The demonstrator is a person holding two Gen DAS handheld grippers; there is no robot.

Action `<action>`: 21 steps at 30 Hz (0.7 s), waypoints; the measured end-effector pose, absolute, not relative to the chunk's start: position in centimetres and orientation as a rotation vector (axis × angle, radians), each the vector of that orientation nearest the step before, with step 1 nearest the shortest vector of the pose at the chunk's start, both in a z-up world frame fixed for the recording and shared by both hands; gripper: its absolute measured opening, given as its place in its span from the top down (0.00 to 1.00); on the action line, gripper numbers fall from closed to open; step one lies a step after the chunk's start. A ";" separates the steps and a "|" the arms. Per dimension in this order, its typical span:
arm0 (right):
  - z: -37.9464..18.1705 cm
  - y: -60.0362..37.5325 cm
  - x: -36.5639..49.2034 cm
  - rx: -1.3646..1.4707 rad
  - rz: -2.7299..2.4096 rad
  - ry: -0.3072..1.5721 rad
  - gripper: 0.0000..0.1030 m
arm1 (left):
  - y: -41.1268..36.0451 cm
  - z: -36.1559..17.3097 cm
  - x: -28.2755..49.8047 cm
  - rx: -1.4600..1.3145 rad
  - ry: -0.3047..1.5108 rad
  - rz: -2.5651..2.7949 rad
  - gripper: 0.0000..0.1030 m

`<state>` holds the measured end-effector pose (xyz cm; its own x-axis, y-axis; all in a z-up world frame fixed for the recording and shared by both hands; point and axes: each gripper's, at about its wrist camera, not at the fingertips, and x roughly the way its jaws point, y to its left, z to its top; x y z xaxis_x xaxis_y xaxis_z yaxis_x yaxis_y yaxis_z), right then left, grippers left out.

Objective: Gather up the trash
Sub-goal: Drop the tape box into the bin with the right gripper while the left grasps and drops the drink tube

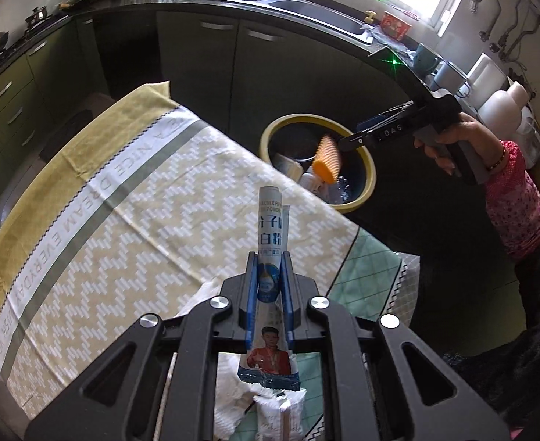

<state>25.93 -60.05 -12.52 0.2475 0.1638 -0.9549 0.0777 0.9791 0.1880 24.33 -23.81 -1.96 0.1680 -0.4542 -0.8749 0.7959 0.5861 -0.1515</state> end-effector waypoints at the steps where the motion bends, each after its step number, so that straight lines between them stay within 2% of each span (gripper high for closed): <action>1: -12.1 -60.6 25.1 0.223 0.059 1.306 0.22 | -25.3 -1.8 24.1 0.399 1.065 -0.937 0.89; 9: -11.0 -66.0 16.0 0.295 0.010 1.230 0.22 | -38.1 -2.4 24.3 0.506 1.038 -1.064 0.89; 16: -12.7 -70.2 9.8 0.396 -0.029 1.224 0.22 | -48.1 -8.1 27.0 0.620 1.102 -1.009 0.89; 21: -13.4 -71.4 8.4 0.425 -0.035 1.218 0.22 | -52.1 -11.1 28.0 0.670 1.120 -0.968 0.86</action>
<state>8.39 -71.40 -13.45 0.3548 0.1991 -0.9135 0.2505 0.9211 0.2981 28.02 -52.09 -11.15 0.1250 -0.2955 -0.9471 0.8946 0.4464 -0.0212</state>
